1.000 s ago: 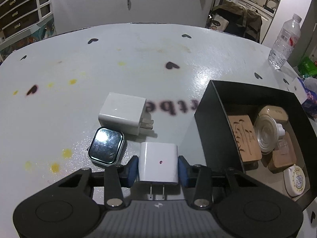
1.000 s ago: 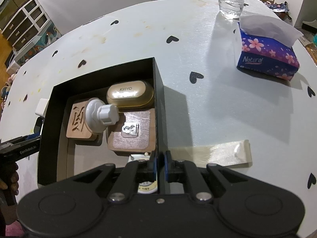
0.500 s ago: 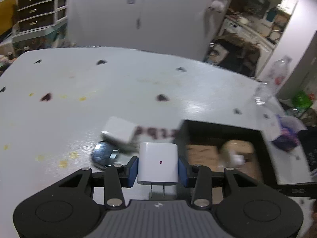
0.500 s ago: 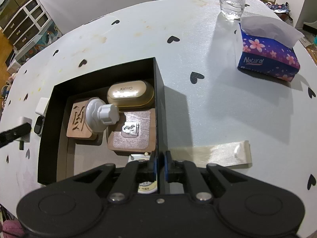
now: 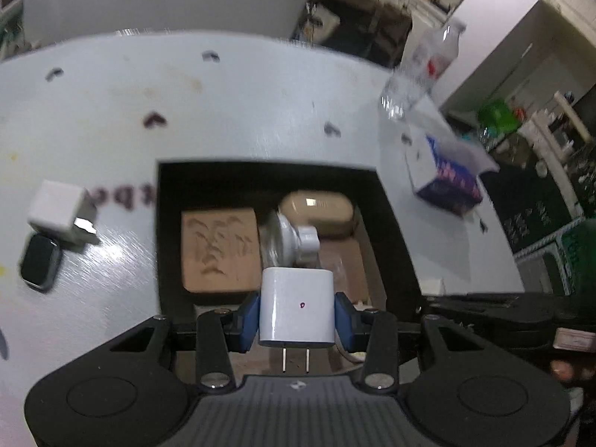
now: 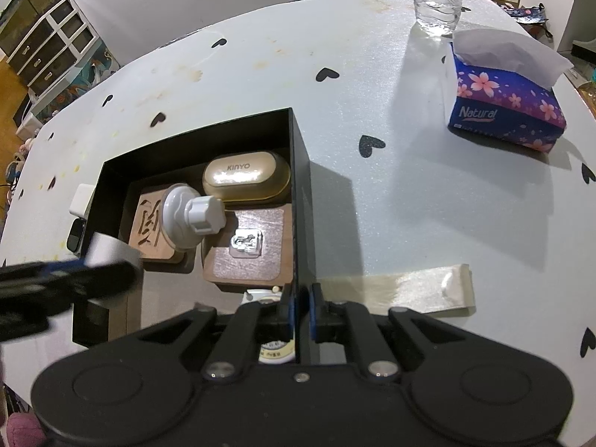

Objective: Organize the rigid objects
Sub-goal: 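Carry the white charger plug into the black box and release it, then move the left gripper to the black smartwatch and grasp it, then carry the smartwatch into the black box and release it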

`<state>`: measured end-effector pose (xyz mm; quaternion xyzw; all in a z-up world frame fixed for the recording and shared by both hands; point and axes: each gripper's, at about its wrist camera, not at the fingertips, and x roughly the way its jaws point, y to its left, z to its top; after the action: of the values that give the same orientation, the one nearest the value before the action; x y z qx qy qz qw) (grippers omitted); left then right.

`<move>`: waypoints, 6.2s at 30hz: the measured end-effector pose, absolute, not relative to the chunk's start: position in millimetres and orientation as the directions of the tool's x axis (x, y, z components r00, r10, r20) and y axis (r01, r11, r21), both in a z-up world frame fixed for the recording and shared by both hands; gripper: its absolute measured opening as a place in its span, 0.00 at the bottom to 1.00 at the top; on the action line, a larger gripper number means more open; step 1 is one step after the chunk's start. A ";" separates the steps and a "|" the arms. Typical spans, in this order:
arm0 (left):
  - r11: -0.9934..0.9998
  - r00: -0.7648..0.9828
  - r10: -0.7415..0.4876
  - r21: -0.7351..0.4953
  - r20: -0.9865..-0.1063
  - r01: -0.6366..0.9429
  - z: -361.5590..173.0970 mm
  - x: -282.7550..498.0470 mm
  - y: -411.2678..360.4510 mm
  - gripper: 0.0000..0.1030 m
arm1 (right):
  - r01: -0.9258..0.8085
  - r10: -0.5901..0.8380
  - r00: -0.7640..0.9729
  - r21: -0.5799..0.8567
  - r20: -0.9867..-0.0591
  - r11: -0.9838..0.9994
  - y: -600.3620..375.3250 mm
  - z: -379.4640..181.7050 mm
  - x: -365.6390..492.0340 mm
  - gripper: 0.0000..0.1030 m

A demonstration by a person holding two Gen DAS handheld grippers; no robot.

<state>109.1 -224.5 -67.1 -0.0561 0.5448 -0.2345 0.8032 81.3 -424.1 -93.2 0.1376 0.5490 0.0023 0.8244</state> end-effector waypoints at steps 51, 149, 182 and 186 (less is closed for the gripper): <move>0.873 0.334 -0.388 -0.227 -0.859 0.431 -54.8 87.1 -237.3 0.94 | 0.143 0.158 0.399 0.232 -0.903 0.962 -424.0 -92.8 81.1 0.08; 0.864 0.447 -0.388 -0.148 -0.806 0.482 -56.5 118.4 -217.0 0.39 | 0.142 0.169 0.399 0.243 -0.901 0.960 -425.4 -95.3 81.6 0.09; 0.856 0.427 -0.409 -0.178 -0.806 0.485 -74.7 144.8 -223.7 0.66 | 0.137 0.169 0.397 0.241 -0.902 0.961 -425.7 -96.1 82.3 0.09; 0.852 0.428 -0.412 -0.173 -0.805 0.495 -67.2 137.2 -224.9 0.72 | 0.138 0.170 0.397 0.241 -0.902 0.961 -425.6 -96.1 82.3 0.09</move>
<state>137.2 -224.9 -67.2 0.0447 0.4626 -0.2688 0.8437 82.3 -425.6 -96.1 0.1400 0.5490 0.0097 0.8240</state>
